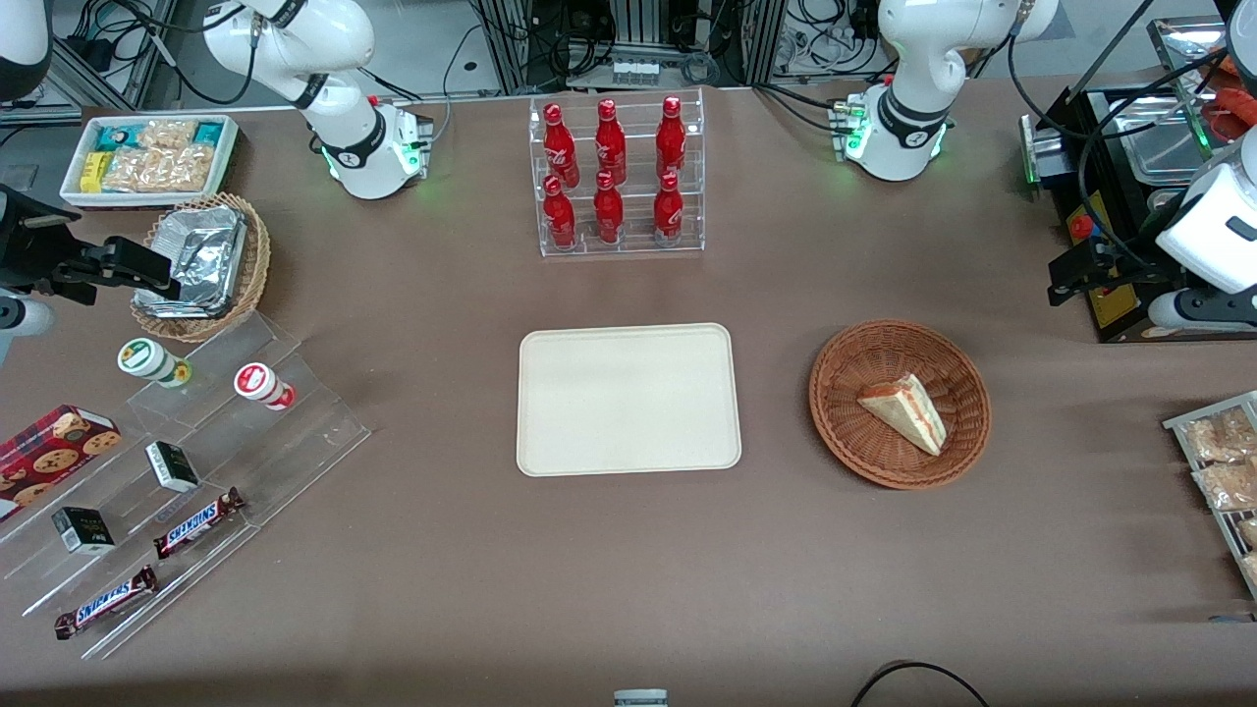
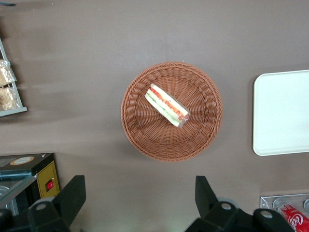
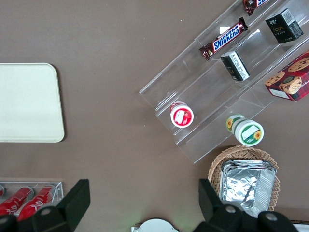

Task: Place sandwich from basket to tray
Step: 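Move the left gripper over the wicker basket holding the sandwich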

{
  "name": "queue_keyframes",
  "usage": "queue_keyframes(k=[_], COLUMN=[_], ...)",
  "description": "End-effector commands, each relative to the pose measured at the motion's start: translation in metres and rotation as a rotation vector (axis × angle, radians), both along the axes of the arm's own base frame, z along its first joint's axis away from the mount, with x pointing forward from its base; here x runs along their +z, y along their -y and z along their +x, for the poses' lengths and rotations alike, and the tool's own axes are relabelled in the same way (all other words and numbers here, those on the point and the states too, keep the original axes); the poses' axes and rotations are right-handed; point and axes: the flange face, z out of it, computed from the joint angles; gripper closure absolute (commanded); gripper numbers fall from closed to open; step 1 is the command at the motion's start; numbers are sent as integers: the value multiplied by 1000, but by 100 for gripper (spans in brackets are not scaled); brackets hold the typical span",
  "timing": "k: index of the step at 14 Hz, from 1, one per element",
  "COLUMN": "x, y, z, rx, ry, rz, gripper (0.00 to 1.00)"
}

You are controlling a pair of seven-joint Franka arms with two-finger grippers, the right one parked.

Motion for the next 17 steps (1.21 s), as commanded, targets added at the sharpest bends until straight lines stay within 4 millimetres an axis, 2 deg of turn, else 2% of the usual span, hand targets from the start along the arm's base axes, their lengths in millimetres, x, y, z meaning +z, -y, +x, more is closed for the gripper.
queue_keyframes(k=[1, 4, 7, 9, 12, 15, 17], x=[7, -6, -37, -70, -114, -146, -169], y=[-3, -3, 2, 1, 0, 5, 19], z=[-2, 4, 19, 27, 25, 22, 16], rx=[-17, -18, 2, 25, 126, 258, 370], ry=[-6, -23, -53, -44, -14, 1, 37], rz=[15, 26, 42, 44, 46, 49, 43], gripper=[0, 0, 0, 0, 0, 0, 0])
